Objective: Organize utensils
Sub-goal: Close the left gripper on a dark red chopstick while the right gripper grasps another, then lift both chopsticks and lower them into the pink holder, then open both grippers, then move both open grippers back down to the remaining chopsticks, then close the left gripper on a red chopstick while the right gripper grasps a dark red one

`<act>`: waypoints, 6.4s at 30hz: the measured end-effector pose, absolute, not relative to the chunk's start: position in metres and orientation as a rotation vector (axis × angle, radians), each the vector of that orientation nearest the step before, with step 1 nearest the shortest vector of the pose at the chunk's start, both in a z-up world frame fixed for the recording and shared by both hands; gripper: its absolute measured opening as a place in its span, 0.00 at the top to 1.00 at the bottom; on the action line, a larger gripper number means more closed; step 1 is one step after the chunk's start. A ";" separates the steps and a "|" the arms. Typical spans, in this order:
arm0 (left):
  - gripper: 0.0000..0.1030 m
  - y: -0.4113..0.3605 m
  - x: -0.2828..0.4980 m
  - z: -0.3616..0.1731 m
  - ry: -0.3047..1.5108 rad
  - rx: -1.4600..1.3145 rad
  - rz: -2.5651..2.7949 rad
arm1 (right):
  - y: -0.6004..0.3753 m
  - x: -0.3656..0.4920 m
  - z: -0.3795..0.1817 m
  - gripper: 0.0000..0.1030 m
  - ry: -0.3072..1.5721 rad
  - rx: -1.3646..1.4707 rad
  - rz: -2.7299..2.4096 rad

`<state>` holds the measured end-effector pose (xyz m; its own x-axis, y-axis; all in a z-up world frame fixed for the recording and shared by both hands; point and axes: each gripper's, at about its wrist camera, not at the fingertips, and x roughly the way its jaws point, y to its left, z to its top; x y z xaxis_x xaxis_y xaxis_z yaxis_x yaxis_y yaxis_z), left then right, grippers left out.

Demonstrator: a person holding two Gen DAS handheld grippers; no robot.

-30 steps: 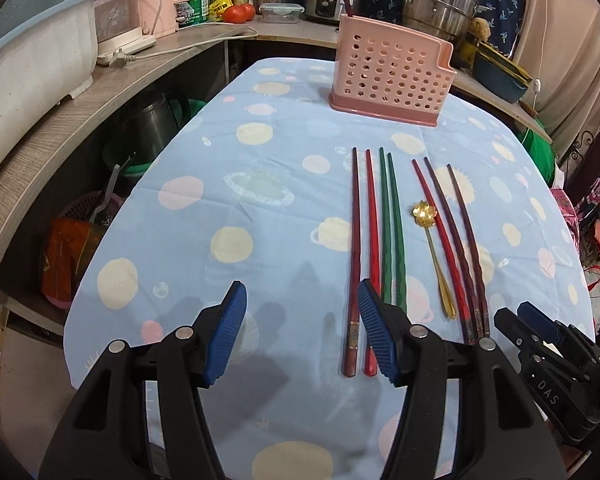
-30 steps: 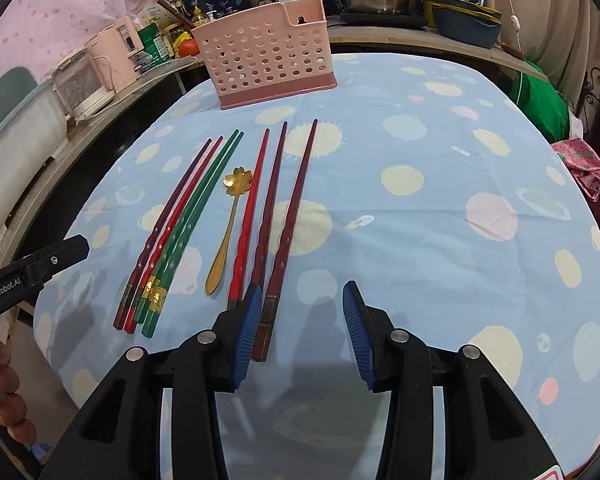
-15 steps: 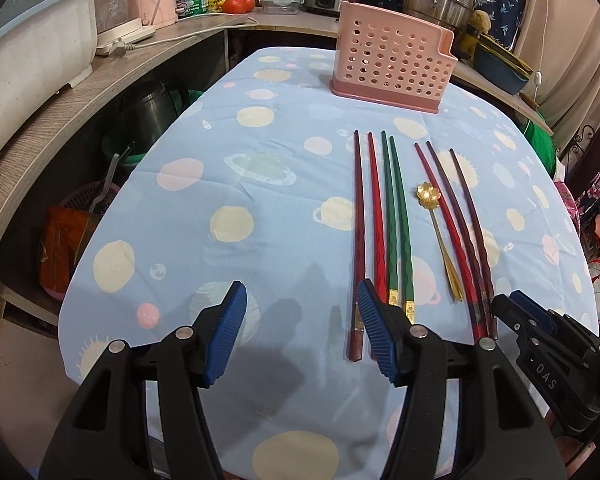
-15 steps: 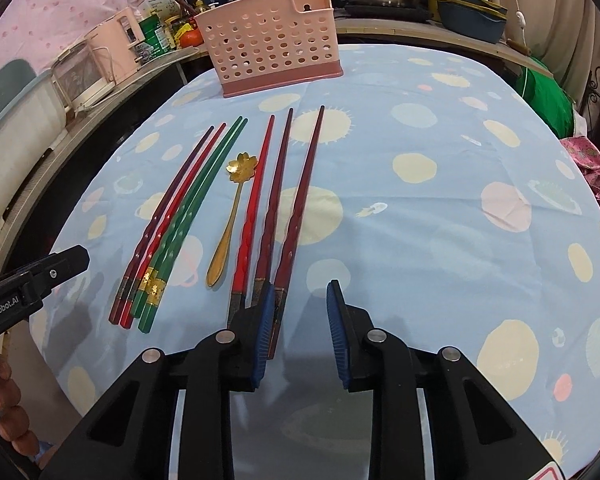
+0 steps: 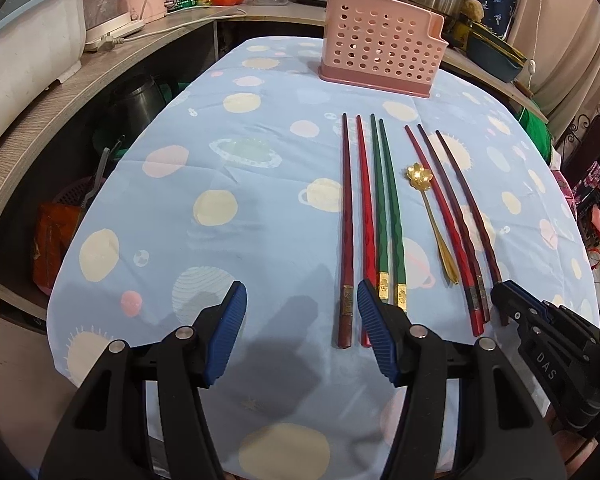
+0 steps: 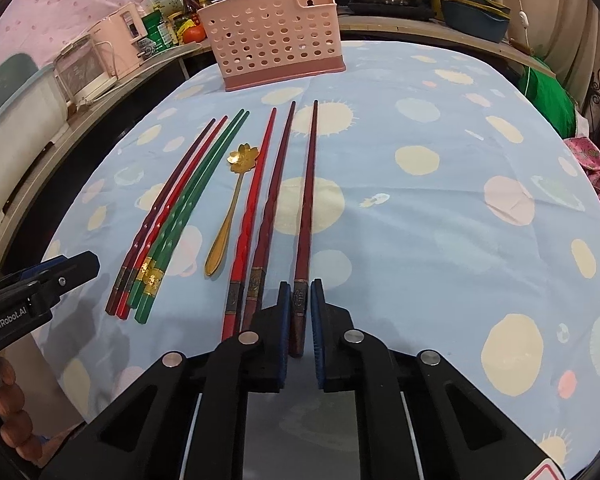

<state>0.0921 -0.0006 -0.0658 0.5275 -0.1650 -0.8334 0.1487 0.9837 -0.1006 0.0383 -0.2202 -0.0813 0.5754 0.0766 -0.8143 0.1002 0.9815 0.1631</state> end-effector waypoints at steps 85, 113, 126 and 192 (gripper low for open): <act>0.93 -0.025 0.249 0.246 0.392 -0.195 -0.297 | -0.322 0.200 0.209 0.93 0.310 0.401 0.048; 0.93 -0.053 0.372 0.172 0.492 -0.149 -0.229 | -0.304 0.338 0.132 0.93 0.477 0.370 0.050; 0.72 -0.047 0.360 0.162 0.516 -0.138 -0.188 | -0.305 0.309 0.133 0.63 0.465 0.357 0.024; 0.50 -0.002 0.100 -0.066 0.973 -0.022 -0.173 | -0.207 0.042 -0.080 0.85 0.976 0.138 0.046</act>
